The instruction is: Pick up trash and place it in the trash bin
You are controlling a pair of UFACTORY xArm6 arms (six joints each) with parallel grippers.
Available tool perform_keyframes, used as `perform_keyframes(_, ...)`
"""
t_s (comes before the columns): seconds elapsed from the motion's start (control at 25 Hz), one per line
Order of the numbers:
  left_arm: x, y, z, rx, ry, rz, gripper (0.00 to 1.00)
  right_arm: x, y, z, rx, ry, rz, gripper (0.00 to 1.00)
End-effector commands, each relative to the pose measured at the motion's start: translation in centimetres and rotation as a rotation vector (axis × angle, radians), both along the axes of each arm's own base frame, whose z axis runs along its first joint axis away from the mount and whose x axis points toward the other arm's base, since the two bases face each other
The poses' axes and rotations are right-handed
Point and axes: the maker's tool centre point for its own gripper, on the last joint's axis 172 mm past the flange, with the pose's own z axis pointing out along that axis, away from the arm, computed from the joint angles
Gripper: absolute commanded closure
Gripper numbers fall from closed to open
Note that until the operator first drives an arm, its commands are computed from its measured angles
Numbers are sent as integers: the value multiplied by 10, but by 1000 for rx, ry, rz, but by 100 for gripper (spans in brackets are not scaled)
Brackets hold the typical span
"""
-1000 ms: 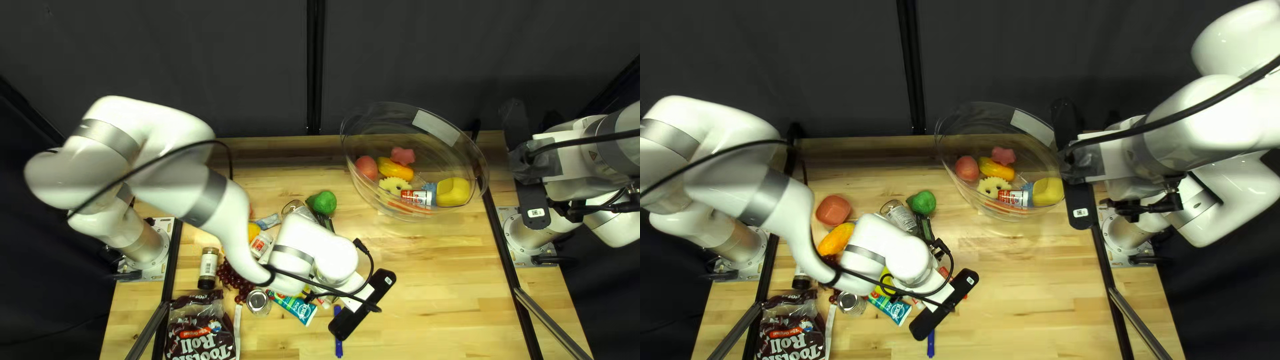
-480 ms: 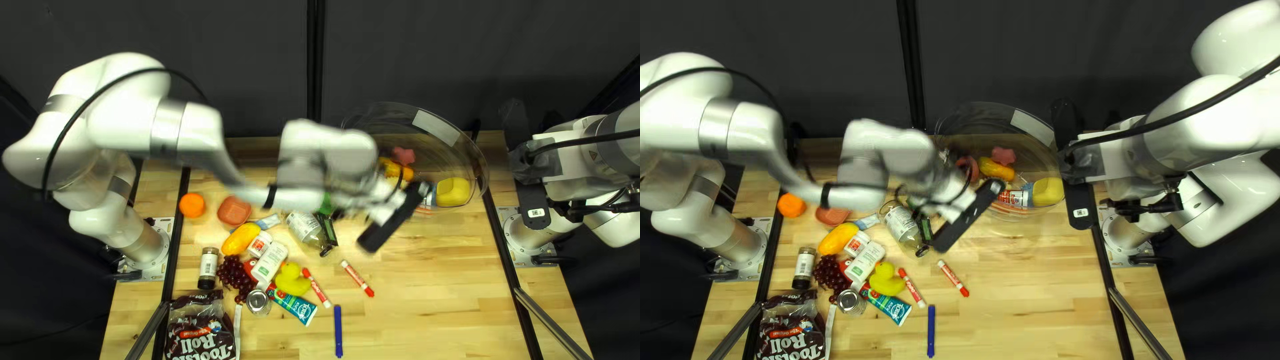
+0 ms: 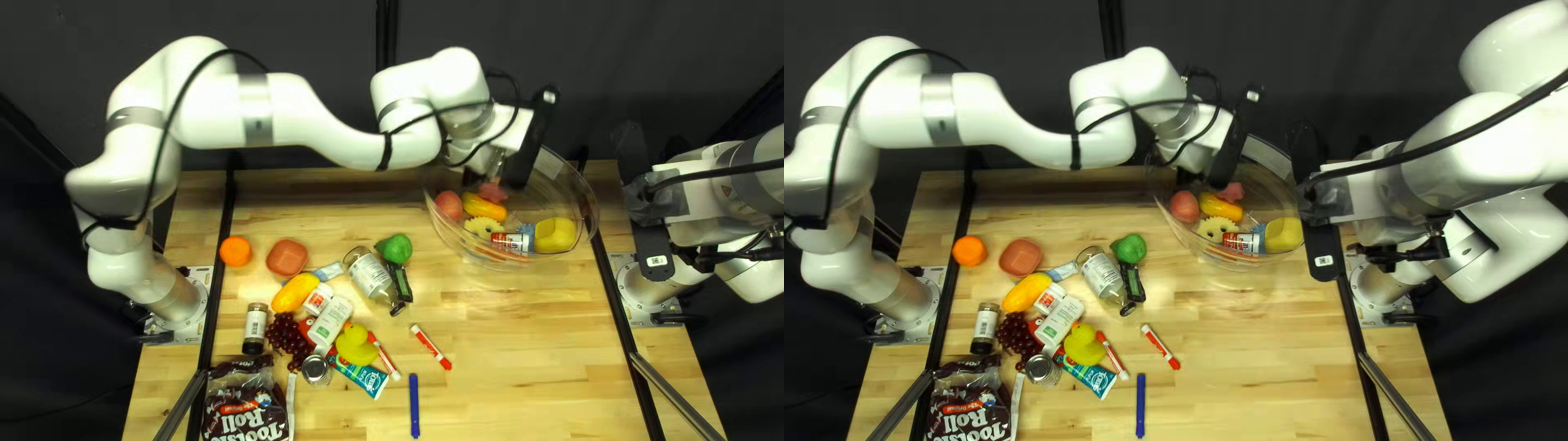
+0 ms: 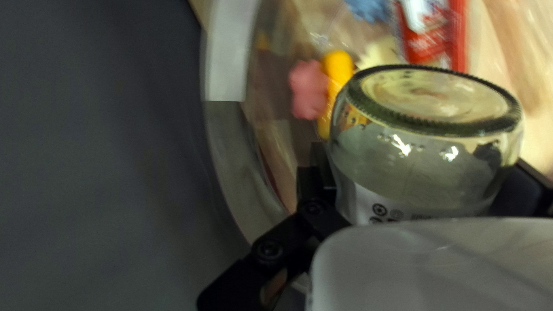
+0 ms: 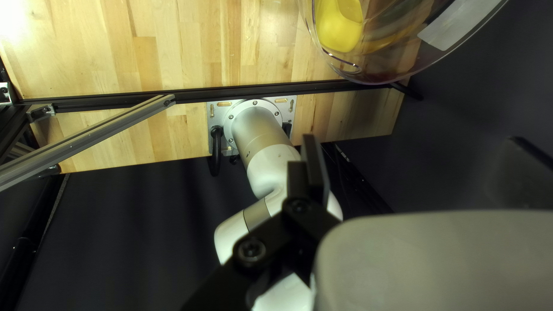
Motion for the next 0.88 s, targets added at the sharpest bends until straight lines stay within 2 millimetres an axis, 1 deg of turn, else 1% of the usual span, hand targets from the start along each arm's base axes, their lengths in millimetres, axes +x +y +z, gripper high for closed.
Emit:
perform_keyframes(0.04, 18, -1, -26, -45, 3, 43, 100, 0, 0, 0, 0, 0, 0, 0)
perform_keyframes(0.16, 27, -3, -43, -61, 24, 46, 100, 0, 0, 0, 0, 0, 0, 0)
perform_keyframes(0.2, 30, -4, -51, -68, 36, 46, 100, 0, 0, 0, 0, 0, 0, 0)
perform_keyframes(0.28, 33, -4, -59, -76, 51, 47, 100, 0, 0, 0, 0, 0, 0, 0)
perform_keyframes(0.6, 29, 1, -98, -86, 159, 39, 100, 0, 0, 0, 0, 0, 0, 0)
perform_keyframes(0.72, 29, 4, -102, -93, 180, 42, 100, 0, 0, 0, 0, 0, 0, 0)
perform_keyframes(0.76, 29, 4, -102, -94, 183, 43, 89, 0, 0, 0, 0, 0, 0, 0)
perform_keyframes(0.8, 28, 4, -102, -94, 189, 43, 56, 0, 0, 0, 0, 0, 0, 0)
perform_keyframes(0.84, 28, 4, -102, -94, 191, 43, 9, 0, 0, 0, 0, 0, 0, 0)
perform_keyframes(0.88, 27, 1, -100, -97, 198, 40, 0, 0, 0, 0, 0, 0, 0, 0)
